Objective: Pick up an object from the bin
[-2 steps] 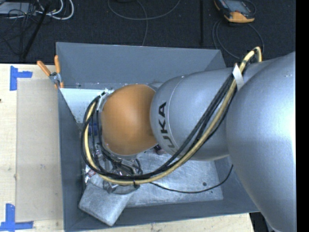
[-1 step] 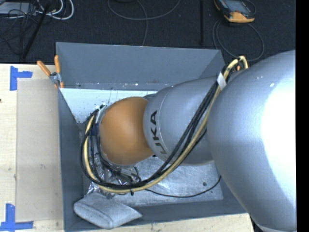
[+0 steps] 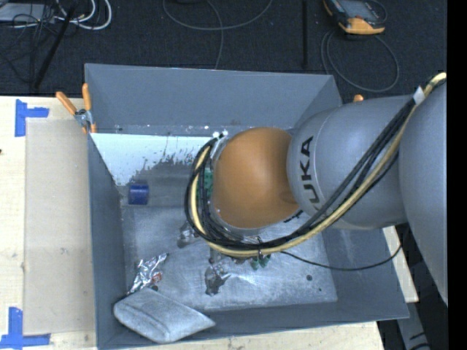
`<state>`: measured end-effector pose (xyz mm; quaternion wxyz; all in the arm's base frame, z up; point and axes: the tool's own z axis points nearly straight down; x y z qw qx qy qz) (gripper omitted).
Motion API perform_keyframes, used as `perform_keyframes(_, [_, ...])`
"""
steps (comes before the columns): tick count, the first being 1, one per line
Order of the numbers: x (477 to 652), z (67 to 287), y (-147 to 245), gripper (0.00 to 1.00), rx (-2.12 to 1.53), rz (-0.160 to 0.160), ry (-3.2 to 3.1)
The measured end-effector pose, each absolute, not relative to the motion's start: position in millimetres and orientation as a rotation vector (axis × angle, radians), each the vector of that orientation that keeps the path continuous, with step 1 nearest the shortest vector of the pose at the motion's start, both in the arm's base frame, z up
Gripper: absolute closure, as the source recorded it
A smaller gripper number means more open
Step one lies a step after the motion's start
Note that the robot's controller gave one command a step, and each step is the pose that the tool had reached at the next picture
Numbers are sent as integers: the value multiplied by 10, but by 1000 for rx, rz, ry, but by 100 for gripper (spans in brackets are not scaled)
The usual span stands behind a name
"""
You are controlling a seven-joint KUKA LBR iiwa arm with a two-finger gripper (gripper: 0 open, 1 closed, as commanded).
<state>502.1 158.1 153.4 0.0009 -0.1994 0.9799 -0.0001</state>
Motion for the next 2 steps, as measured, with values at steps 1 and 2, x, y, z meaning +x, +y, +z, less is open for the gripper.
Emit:
perform_keyframes(1, [5183, 691, 2091, 0, -892, 3, 3011])
perform_keyframes(2, [5206, 728, 2086, 100, -883, 3, 3005])
